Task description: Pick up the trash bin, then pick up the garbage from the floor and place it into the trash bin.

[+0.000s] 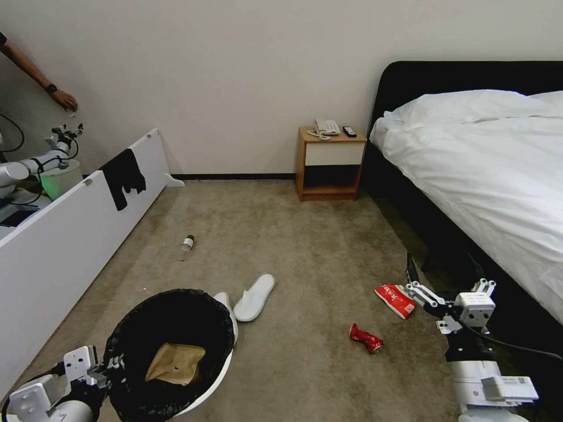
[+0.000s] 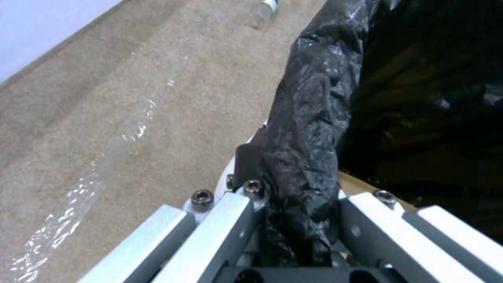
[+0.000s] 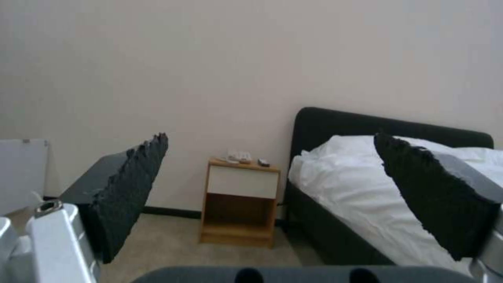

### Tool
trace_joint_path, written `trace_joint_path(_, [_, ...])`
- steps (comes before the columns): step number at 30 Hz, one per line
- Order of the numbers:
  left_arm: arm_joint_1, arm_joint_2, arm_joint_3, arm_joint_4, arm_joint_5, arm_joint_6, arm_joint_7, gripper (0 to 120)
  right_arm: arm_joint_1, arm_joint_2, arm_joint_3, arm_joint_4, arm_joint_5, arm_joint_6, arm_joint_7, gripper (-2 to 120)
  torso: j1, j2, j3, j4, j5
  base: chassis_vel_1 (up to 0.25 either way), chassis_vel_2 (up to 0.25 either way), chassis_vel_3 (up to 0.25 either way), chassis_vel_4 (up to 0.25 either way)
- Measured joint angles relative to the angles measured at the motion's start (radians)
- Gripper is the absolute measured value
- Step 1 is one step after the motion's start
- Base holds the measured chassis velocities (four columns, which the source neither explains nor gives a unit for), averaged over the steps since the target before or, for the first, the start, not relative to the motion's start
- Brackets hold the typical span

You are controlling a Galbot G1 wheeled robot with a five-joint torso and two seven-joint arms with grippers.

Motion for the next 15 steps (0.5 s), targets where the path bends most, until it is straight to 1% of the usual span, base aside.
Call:
trace_joint_path(4, [-0.001, -0.006, -0.001, 0.000, 0.000, 0.000, 0.000, 2, 0.001, 0.003, 0.010, -0.005, 0.000, 0.003, 0.001, 100, 0.000, 0.000, 0.000, 0.0000, 0.0000, 0.000, 0.000, 0.000, 0.000])
trace_joint_path(13, [-0.001, -0.005, -0.013, 0.001, -0.005, 0.004, -0.008, 2, 0.005, -0.001, 0.017, -0.011, 0.003, 0.012, 0.002, 100, 0.000, 0.000, 0.000, -0.0001, 0.0000, 0.000, 0.000, 0.000, 0.000])
trace_joint_path(15, [0.002, -0.002, -0.019, 0.001, -0.009, 0.007, -0.012, 2, 0.009, -0.003, 0.018, -0.013, 0.004, 0.013, 0.002, 100, 0.000, 0.000, 0.000, -0.0001, 0.0000, -0.093, 0.084, 0.059, -0.092])
